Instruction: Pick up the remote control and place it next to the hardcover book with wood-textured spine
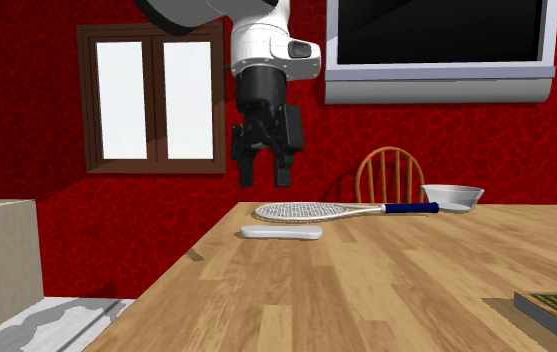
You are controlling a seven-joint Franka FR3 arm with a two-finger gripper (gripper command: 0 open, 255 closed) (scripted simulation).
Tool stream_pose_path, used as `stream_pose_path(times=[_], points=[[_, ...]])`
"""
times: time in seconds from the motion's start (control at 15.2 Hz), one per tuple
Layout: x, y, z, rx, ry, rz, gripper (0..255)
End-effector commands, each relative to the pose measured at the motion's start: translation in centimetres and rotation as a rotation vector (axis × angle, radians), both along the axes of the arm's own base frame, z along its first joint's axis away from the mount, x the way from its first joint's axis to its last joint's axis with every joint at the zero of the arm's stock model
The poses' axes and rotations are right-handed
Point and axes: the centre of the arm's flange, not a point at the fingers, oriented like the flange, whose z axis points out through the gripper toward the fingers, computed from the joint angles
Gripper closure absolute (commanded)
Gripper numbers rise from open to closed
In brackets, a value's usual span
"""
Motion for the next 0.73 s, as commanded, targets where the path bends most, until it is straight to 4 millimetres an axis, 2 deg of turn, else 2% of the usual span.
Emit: stream_pose_path(times=[0.0, 0.66], points=[[1.4, 1.9, -1.0, 0.005, -0.010, -0.053, 0], [9.8, 9.7, -6.0, 0.023, -0.054, -0.298, 0]])
